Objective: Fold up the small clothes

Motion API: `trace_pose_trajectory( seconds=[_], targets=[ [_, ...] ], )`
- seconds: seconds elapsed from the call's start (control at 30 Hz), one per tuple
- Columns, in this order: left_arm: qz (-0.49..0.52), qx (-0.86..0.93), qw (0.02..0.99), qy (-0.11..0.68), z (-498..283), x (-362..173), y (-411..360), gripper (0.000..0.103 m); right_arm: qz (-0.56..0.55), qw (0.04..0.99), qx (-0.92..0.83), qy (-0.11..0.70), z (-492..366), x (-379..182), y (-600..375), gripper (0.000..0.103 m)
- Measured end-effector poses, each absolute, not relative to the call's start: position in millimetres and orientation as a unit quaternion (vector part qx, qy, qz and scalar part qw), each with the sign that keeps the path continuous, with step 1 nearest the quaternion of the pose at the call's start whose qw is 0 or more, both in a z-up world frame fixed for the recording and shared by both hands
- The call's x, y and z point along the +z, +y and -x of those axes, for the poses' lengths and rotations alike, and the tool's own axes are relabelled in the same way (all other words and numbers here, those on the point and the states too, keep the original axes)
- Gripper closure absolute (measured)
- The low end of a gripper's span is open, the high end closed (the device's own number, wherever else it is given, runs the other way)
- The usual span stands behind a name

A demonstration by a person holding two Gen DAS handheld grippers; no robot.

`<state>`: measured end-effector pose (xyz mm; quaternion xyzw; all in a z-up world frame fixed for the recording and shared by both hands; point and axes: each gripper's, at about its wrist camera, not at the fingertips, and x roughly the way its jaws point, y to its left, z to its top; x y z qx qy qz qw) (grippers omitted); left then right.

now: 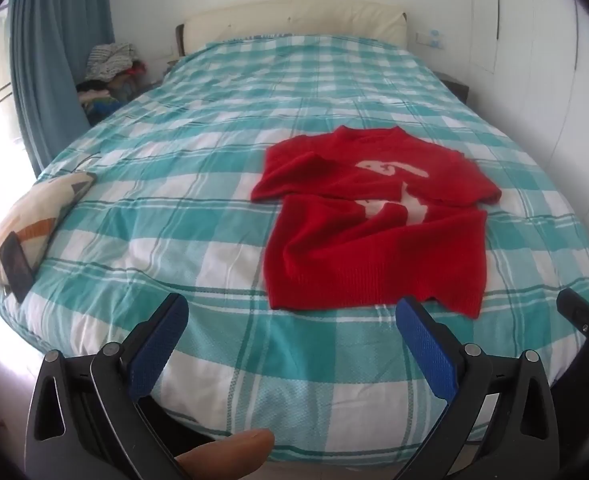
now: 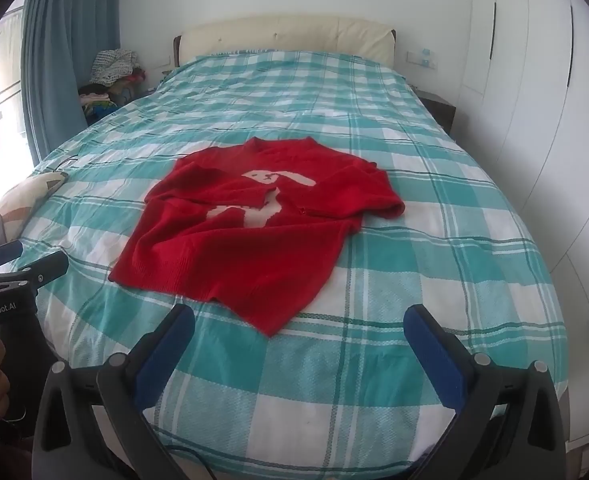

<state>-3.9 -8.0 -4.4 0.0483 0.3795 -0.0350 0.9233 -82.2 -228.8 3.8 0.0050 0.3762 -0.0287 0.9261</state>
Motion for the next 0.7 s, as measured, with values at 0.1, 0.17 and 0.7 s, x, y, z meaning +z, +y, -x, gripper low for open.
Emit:
trace_pose_trajectory(
  seconds=[0.1,0.17,0.7],
  targets=[
    [-0.052,-0.034,0.927,0.371,3.0,-0.4,-9.7,0.0,-0.008,0.926,-0.025,0.376,82.1,3.5,-227.2,0.0],
    [-0.055,-0.033,0.922,0.382,-0.3,-1.4,-10.5,0.0,-0.01,0.927,-0.024,0.374,82.5,3.0,-226.6,0.0],
    [-0.056,-0.028,0.915,0.398,-0.6,-9.7,-6.7,0.0,-0.032,0.927,-0.019,0.374,83.0,-0.8,-231.4,0.0]
  ],
)
